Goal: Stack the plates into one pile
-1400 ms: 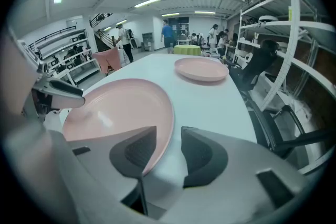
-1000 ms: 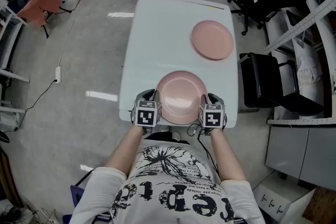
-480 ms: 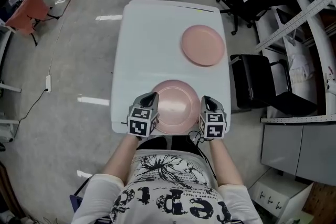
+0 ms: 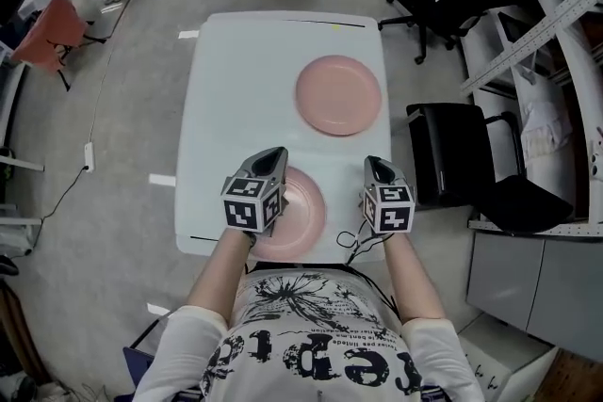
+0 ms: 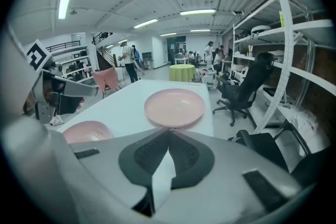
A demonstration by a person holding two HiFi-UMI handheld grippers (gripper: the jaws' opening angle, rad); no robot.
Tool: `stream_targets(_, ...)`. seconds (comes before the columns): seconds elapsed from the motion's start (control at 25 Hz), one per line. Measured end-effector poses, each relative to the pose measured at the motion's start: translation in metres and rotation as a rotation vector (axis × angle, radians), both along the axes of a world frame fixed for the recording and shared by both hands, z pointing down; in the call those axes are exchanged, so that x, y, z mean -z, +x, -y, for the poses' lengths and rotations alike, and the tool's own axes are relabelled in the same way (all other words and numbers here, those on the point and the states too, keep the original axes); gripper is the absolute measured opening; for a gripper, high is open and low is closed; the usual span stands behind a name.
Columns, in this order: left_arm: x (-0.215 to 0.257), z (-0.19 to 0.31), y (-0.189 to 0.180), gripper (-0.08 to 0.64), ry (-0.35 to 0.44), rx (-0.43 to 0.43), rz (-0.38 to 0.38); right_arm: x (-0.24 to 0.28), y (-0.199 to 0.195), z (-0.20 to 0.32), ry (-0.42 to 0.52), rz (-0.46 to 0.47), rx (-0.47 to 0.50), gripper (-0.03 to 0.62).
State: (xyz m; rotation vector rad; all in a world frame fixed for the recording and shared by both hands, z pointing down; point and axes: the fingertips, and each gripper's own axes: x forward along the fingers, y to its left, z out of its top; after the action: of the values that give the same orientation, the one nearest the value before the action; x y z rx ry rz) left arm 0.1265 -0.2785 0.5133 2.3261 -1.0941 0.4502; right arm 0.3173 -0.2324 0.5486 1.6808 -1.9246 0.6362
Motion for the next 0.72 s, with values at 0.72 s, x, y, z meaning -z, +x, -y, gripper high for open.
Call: stream_targets(0.72,-0.081,0.159,0.069,0.115,-0.17,0.192,0.08,-0.056,0.12,0.176,-0.066,0.137,-0.015,0.106)
